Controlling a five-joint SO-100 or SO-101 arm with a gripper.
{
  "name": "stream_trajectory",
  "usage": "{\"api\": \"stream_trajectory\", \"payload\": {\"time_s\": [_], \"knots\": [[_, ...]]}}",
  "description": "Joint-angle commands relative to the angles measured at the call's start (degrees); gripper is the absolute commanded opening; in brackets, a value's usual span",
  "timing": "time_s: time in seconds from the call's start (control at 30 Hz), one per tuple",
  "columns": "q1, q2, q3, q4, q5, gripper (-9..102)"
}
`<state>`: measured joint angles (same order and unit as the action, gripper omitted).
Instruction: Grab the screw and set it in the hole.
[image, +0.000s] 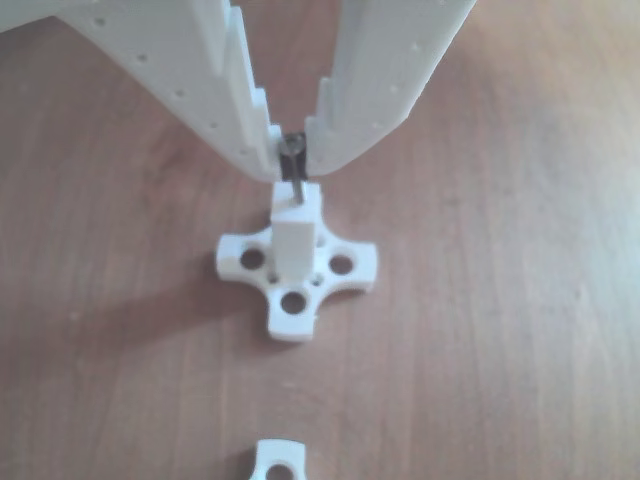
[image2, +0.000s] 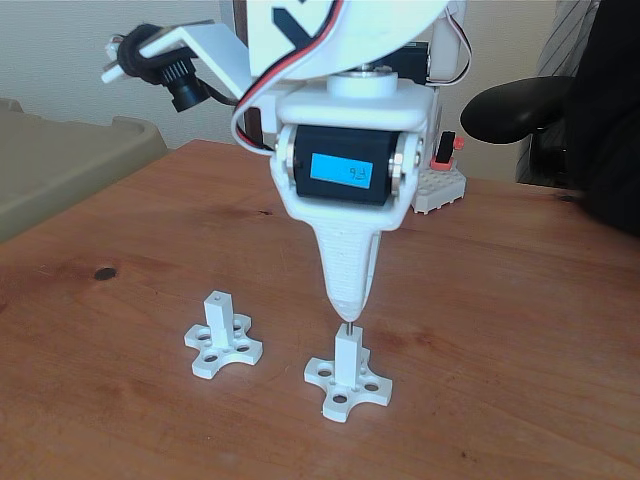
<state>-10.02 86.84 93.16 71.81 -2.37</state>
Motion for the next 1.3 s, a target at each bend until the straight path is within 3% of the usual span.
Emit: {"api": "stream_trajectory", "payload": {"time_s": [0.0, 1.27], "knots": [[0.00, 1.14, -0.18, 0.62, -0.97, -4], [-0.35, 2.37, 0.26, 2.55, -1.85, -4]]}}
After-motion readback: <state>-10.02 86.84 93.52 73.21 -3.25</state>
